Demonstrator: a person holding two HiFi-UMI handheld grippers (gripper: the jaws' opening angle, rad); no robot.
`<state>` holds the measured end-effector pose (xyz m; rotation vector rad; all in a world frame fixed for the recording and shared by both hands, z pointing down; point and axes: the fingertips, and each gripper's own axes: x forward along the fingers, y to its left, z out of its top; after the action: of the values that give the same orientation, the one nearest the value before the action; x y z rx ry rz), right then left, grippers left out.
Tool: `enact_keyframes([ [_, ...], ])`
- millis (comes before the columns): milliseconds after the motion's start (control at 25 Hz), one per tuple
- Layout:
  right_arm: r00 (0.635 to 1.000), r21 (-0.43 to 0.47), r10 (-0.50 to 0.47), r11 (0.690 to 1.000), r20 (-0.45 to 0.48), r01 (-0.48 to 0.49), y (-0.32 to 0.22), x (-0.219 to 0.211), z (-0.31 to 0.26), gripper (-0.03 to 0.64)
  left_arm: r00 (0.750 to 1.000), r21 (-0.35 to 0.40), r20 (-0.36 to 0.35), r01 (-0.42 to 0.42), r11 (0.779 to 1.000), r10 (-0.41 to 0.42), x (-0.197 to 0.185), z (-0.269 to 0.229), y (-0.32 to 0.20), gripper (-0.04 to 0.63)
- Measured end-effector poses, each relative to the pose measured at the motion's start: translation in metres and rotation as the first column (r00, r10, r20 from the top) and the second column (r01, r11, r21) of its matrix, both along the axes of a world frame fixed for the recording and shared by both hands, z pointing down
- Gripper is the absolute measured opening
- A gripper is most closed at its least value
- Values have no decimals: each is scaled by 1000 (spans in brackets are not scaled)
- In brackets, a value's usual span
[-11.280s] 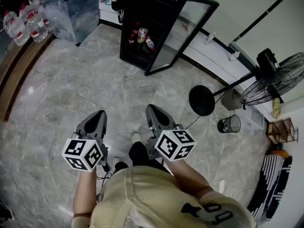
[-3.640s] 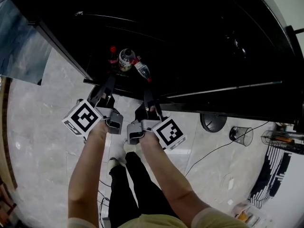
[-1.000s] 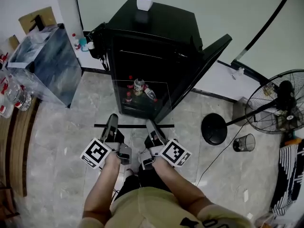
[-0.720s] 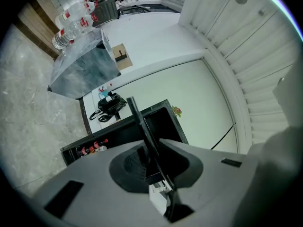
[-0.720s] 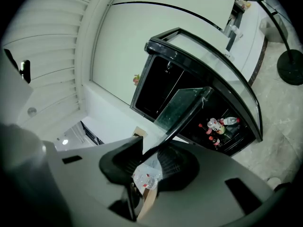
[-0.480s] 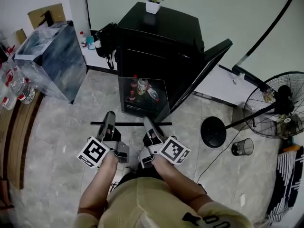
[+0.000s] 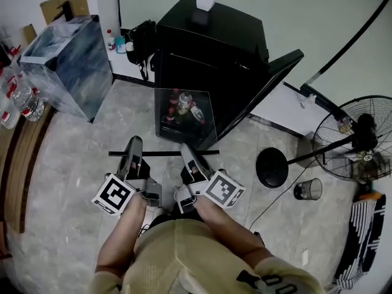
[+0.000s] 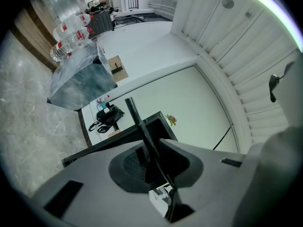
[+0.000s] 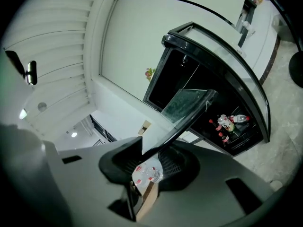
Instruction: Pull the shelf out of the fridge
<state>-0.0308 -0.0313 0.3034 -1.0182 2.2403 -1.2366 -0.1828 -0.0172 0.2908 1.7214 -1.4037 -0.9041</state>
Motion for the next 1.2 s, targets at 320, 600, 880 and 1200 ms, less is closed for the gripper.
enact_keyframes([
  [320,999,6,-50,999,-3,50,8,-17,-6,115,999,6,-6,51,999,-50,-15,-4,16,64],
  [600,997,13,-80,997,-7,80,9,-24,-11,114,997,12,-5,72,997,-72,-20,-6,22,66],
  [880,995,-11,-99,995,-7,99,8,-27,-2,114,996,-5,3,91,996,-91,-23,2,23,66],
  [1200,993,-21,-117,993,-16,116,7,-27,2,114,994,-21,1,112,994,-112,-24,7,25,66],
])
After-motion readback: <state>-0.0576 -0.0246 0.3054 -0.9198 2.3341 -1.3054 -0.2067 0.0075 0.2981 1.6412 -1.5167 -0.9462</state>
